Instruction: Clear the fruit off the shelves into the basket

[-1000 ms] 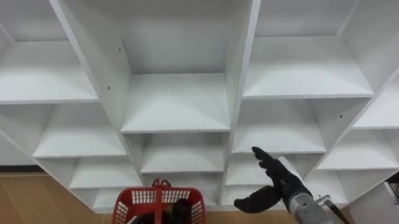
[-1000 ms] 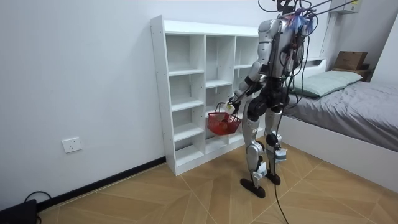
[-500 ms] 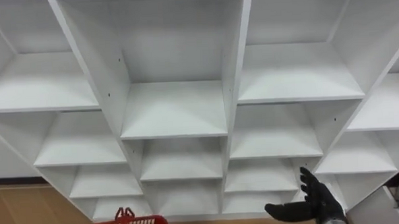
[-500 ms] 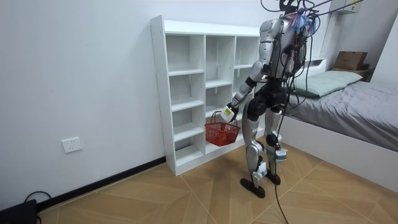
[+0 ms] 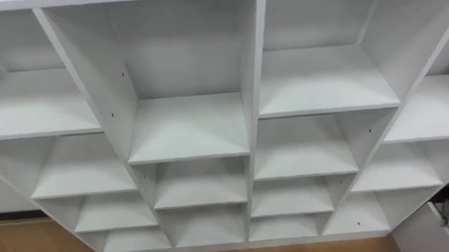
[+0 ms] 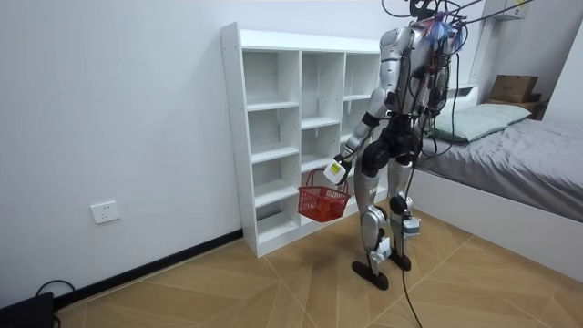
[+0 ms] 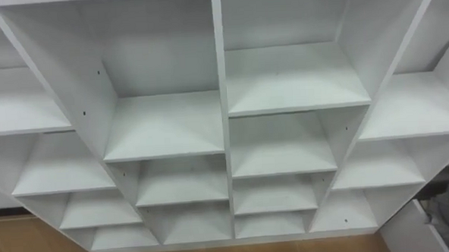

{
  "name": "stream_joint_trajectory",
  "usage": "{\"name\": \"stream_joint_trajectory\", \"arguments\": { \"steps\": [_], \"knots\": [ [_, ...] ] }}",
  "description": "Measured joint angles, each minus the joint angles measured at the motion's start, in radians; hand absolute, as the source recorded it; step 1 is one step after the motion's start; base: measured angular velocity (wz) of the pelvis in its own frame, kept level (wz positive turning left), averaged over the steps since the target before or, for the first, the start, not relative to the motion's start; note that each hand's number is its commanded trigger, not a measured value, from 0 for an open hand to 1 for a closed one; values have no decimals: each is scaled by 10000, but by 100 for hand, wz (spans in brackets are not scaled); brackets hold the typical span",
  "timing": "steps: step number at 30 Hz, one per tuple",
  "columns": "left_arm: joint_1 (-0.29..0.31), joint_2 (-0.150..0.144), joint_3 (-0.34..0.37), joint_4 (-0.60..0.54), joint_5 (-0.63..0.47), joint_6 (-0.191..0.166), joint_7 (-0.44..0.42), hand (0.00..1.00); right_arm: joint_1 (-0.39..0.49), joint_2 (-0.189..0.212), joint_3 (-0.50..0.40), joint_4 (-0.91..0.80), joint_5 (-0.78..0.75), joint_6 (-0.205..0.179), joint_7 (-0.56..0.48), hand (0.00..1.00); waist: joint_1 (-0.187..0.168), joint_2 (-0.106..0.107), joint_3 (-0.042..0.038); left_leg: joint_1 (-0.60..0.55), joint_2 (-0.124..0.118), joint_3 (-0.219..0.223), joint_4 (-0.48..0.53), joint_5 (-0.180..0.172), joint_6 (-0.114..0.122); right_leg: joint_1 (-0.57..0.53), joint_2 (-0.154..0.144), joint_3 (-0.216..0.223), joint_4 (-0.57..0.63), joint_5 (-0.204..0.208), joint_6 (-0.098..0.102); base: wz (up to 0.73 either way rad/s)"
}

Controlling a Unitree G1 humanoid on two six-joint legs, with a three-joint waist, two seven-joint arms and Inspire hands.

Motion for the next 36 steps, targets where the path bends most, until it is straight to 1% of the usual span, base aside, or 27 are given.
{"name": "stream_joint_trajectory", "arguments": {
  "steps": [2, 3, 4, 6, 8, 10, 11, 13, 14, 16, 19, 22, 30, 33, 36],
  "knots": [
    [10, -1, 0, 130, 1, 0, 28, 100, 1, 1, 2, 176, -3, 9, 111, 0, 0, 22, -3, -17, 6, 30, -1, -3, -2, -24, 4, 7, 6, 0, -1, 0],
    [17, -2, 3, 189, 3, 2, 35, 100, -2, 1, 3, 278, -19, 26, 192, 0, 4, 1, 4, -20, 7, 40, -10, -3, -2, -34, 6, 11, 10, 0, -1, 0],
    [8, -2, 13, 294, 6, 2, 18, 100, -21, 3, 2, 464, -32, 57, 280, 0, 38, -10, 34, -16, 9, 52, -19, -4, -3, -42, 9, 21, 7, -1, -3, 0],
    [-21, -2, 26, 490, 12, 3, -18, 100, -20, 2, 1, 657, -31, 134, 430, 0, 97, -21, 15, -15, 9, 53, -20, -8, -4, -44, 9, 30, 6, -3, -5, 0],
    [-32, -4, 40, 632, 150, 12, -32, 100, -27, -1, 3, 841, -2, 271, 666, 0, 186, -23, 20, -16, 13, 79, -24, -8, -5, -54, 11, 48, 5, -3, -6, 0],
    [-3, -116, 418, 793, 590, 71, -26, 100, 1, 3, 15, 982, 37, 478, 912, 0, 206, -41, 26, 8, 6, 75, -24, -15, 0, -21, 0, 17, -5, -3, -5, 0],
    [0, -140, 469, 833, 704, 108, -15, 100, -7, 3, 19, 1019, 67, 524, 968, 0, 232, -43, 26, 15, 5, 73, -23, -18, 2, -20, -2, 17, -5, -3, -5, 0],
    [2, -177, 625, 897, 907, 312, 9, 100, -39, 19, 32, 1150, 371, 718, 1077, 0, 282, -54, 29, 19, 4, 29, -5, -35, 3, -11, -3, 7, -5, -4, -3, 0],
    [3, -182, 651, 908, 923, 349, 17, 100, -42, 18, 30, 1197, 399, 746, 1101, 0, 299, -53, 30, 22, 4, 25, -3, -40, 3, -9, -5, 6, -3, -4, -3, 0],
    [3, -203, 783, 935, 1240, 533, 92, 100, -24, 4, 24, 1262, 501, 958, 1209, 0, 365, -55, 34, 28, 4, 26, 3, -59, 5, 2, -4, -12, -2, -10, 2, 0],
    [2, -218, 785, 962, 1687, 751, 310, 100, -19, -9, 49, 1271, 711, 1122, 1370, 0, 439, -59, 36, 30, 3, 26, 7, -76, 5, 4, -1, -4, 0, -16, 5, 0],
    [9, -253, 785, 1041, 1966, 817, 464, 100, -32, -39, 120, 1313, 739, 1168, 1489, 0, 470, -68, 44, 102, 3, 26, 1, -93, 4, 80, 1, -4, -12, -34, 9, 0],
    [-13, -288, 789, 1051, 2075, 889, 590, 100, -85, -113, 267, 1323, 730, 1170, 1779, 0, 490, -71, 44, 157, 9, 17, 6, -133, -4, 133, -1, -2, -7, -84, 3, 0],
    [-36, -291, 817, 1051, 2371, 896, 664, 100, -88, -113, 264, 1323, 700, 1170, 1811, 0, 487, -93, 50, 162, 10, 16, 2, -136, -4, 132, -1, 2, -8, -89, 3, 0],
    [-34, -292, 816, 1052, 2378, 917, 746, 100, -92, -107, 349, 1324, 704, 1171, 1820, 0, 488, -137, 52, 167, 10, 14, 2, -142, -5, 136, 4, 11, -8, -91, 6, 0]
  ]
}}
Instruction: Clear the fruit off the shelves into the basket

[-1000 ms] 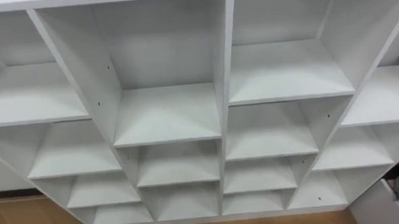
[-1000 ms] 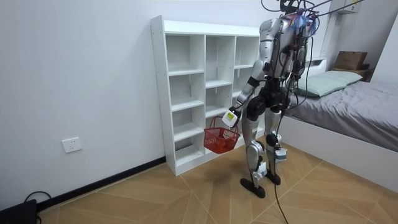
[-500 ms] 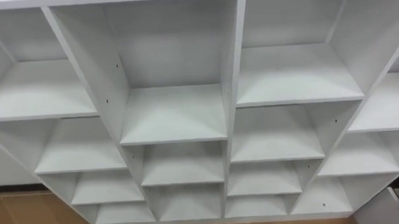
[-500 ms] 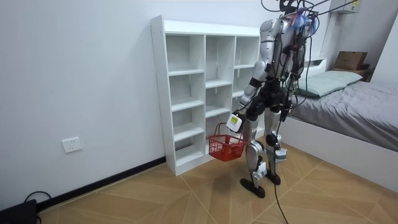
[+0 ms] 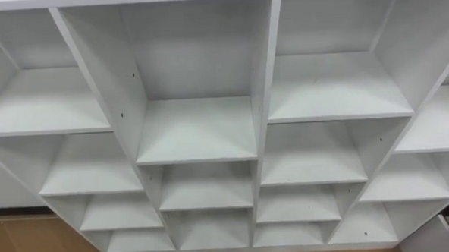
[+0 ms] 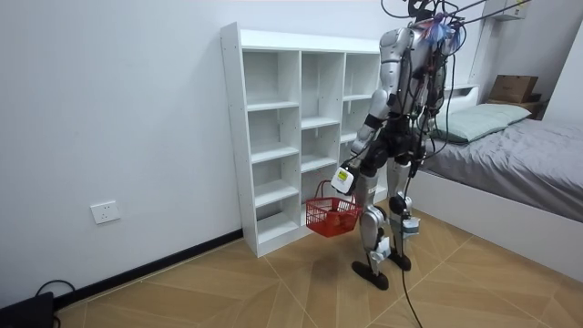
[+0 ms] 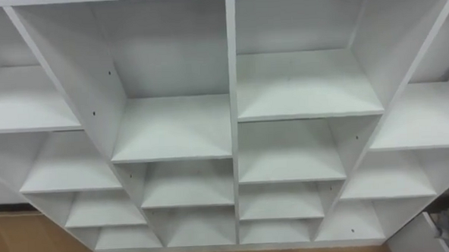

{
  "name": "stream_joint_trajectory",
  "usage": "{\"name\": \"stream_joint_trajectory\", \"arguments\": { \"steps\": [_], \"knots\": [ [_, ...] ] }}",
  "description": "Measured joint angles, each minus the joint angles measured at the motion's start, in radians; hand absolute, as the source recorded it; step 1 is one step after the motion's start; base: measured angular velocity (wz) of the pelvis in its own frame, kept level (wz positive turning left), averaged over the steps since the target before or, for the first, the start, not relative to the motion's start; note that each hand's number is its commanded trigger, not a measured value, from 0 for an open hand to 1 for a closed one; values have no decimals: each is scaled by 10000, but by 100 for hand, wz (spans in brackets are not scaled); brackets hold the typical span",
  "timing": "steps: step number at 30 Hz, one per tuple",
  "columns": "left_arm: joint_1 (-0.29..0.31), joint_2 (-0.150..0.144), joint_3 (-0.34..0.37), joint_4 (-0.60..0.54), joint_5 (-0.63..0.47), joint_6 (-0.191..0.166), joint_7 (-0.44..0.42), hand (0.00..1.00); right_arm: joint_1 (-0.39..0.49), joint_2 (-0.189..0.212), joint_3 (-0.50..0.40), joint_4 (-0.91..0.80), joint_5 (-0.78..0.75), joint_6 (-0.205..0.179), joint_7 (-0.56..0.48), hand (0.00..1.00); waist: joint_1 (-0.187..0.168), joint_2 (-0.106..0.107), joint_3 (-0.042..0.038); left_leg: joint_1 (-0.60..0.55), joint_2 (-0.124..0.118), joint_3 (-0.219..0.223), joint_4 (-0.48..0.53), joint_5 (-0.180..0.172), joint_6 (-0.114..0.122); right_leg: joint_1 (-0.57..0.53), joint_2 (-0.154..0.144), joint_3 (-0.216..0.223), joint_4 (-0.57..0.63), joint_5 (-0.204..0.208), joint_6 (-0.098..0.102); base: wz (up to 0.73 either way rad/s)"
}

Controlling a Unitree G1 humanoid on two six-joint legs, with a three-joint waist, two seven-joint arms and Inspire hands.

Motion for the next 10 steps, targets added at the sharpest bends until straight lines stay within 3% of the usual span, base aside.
{"name": "stream_joint_trajectory", "arguments": {
  "steps": [10],
  "knots": [
    [16, -2, -7, 1, 1, 80, 267, 100, -19, 29, 43, 0, 31, 116, 61, 0, 5, -84, 5, 2, 2, -12, 1, -16, 1, 8, 8, 4, -5, -1, 1, 0]
  ]
}}
